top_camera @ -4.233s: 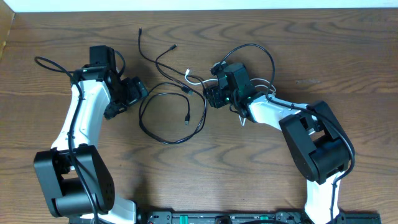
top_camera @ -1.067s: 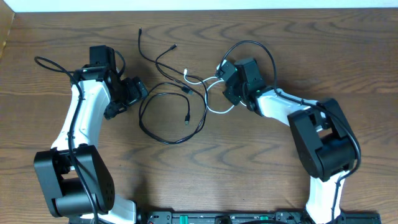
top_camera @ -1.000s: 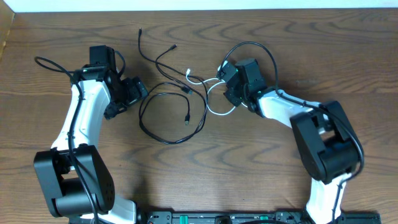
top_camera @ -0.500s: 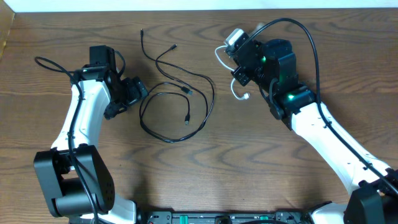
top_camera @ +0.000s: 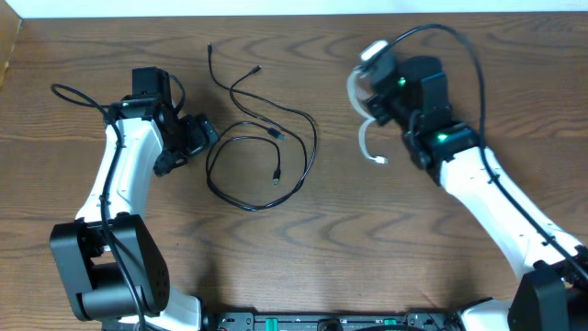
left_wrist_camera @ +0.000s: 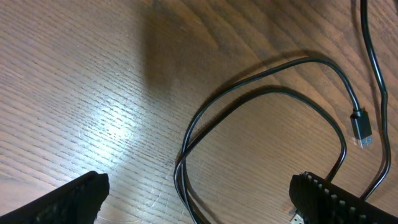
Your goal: Untangle cables
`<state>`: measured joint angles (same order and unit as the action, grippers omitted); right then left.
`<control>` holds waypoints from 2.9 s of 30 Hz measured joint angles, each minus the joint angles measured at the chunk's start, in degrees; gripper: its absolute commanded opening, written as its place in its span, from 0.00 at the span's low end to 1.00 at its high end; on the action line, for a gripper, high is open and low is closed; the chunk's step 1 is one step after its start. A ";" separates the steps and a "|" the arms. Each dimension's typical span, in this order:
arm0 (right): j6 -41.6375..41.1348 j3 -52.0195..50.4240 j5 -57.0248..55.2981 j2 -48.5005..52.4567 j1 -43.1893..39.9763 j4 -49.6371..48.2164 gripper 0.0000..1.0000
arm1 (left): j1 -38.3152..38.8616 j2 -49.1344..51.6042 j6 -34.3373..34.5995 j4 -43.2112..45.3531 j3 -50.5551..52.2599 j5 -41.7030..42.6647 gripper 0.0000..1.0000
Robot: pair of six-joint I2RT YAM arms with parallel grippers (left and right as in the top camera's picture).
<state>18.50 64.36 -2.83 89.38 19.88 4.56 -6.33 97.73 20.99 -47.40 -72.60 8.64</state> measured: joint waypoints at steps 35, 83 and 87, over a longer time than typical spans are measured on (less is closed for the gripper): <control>-17.92 -0.02 -6.12 0.24 -33.16 17.88 0.02 | 0.00 0.00 0.00 0.02 0.00 0.00 0.98; -28.37 -0.04 7.54 7.85 -33.16 25.07 0.10 | 0.00 0.00 0.00 0.02 0.00 0.00 0.98; -28.65 -0.04 7.43 7.85 -33.16 24.55 0.60 | 0.00 0.00 0.00 0.02 0.00 0.00 0.98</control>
<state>-10.15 64.31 4.60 97.23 -13.28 29.10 -6.33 97.73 20.99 -47.37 -72.60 8.64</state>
